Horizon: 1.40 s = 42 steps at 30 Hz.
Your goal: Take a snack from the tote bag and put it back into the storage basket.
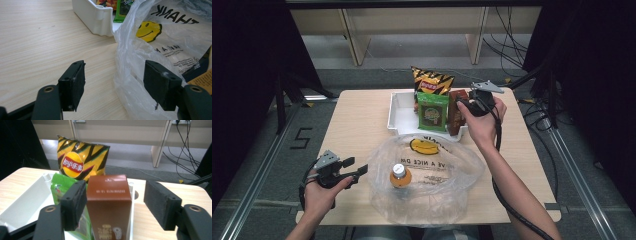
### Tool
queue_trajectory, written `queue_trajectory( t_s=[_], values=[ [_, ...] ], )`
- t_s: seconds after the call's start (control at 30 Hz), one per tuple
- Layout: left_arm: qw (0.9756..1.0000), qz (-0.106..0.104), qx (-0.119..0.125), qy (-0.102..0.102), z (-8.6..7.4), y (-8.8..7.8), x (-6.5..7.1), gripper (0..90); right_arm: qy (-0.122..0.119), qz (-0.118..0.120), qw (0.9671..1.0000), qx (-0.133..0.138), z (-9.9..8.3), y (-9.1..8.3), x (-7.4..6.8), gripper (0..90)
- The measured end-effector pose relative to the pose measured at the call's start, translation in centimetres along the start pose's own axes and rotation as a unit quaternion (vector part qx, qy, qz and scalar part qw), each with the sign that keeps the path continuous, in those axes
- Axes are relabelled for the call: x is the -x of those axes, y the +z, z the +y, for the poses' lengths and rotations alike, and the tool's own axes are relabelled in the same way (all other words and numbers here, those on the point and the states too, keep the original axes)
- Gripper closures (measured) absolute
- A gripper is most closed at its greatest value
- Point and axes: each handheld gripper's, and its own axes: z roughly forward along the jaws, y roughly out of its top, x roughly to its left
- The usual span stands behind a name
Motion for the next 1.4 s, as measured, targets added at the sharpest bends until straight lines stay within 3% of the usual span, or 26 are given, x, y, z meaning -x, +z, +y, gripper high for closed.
queue_trajectory(
  t_s=[0.1, 0.33, 0.5, 0.6, 0.63, 0.67, 0.7, 0.8, 0.83, 0.87, 0.97, 1.1, 1.13, 1.23, 1.27, 1.3, 1.4],
  values=[
    [1.0, -0.001, 0.002, 0.004, 0.0, 0.0, 0.0, 33.5, 0.0, 0.001, 1.0, -0.006, -0.4, -0.6, 0.1, 41.9],
    [1.0, 0.0, 0.004, 0.001, 0.1, -0.1, 0.0, 33.6, -0.013, 0.011, 0.9996, -0.022, -1.2, -1.2, 0.5, 66.2],
    [1.0, -0.001, 0.003, 0.003, 0.0, 0.0, 0.0, 33.6, -0.01, 0.037, 0.9982, -0.046, -2.1, -1.2, 0.4, 84.5],
    [1.0, 0.0, 0.004, 0.003, 0.1, 0.0, 0.0, 33.6, -0.017, 0.047, 0.9972, -0.055, -2.6, -0.8, 0.4, 90.0],
    [1.0, 0.0, 0.004, 0.002, 0.1, -0.1, 0.0, 33.6, -0.007, 0.047, 0.9968, -0.064, -2.7, -0.8, 0.2, 90.0],
    [1.0, 0.003, 0.004, 0.002, 0.1, -0.1, 0.0, 33.6, -0.021, 0.052, 0.9964, -0.063, -2.9, -0.6, 0.5, 90.0],
    [1.0, 0.002, 0.004, 0.002, 0.1, -0.1, 0.0, 33.6, -0.009, 0.05, 0.9963, -0.07, -3.0, -0.6, 0.1, 90.0],
    [1.0, 0.001, 0.004, 0.003, 0.0, -0.1, -0.1, 33.6, -0.01, 0.054, 0.9957, -0.075, -3.3, -0.3, 0.0, 90.0],
    [1.0, 0.001, 0.003, 0.003, 0.0, -0.1, -0.1, 33.6, -0.021, 0.053, 0.9961, -0.068, -3.4, -0.1, 0.1, 90.0],
    [1.0, 0.001, 0.003, 0.003, 0.0, -0.1, -0.1, 33.6, -0.008, 0.053, 0.9955, -0.078, -3.5, -0.2, -0.2, 90.0],
    [1.0, 0.001, 0.004, 0.002, 0.1, -0.1, 0.0, 33.6, -0.022, 0.056, 0.9952, -0.077, -3.6, 0.2, -0.1, 90.0],
    [1.0, 0.002, 0.004, 0.002, 0.1, -0.1, 0.0, 33.6, -0.015, 0.054, 0.9944, -0.09, -3.8, 0.6, -0.4, 90.0],
    [1.0, 0.001, 0.005, 0.002, 0.1, -0.1, -0.1, 33.6, -0.029, 0.059, 0.9942, -0.085, -3.9, 0.9, -0.2, 90.0],
    [1.0, 0.001, 0.004, 0.003, 0.1, -0.1, -0.1, 33.6, -0.029, 0.061, 0.9933, -0.094, -4.2, 1.4, -0.4, 90.0],
    [1.0, 0.001, 0.005, 0.002, 0.1, -0.1, -0.1, 33.6, -0.017, 0.056, 0.9933, -0.099, -4.3, 1.5, -0.7, 90.0],
    [1.0, 0.0, 0.005, 0.001, 0.1, -0.1, -0.1, 33.6, -0.031, 0.059, 0.9928, -0.1, -4.4, 1.7, -0.5, 90.0],
    [1.0, 0.0, 0.006, -0.003, 0.1, -0.1, -0.1, 33.6, -0.032, 0.059, 0.9922, -0.105, -4.7, 2.0, -0.6, 90.0]
  ],
)
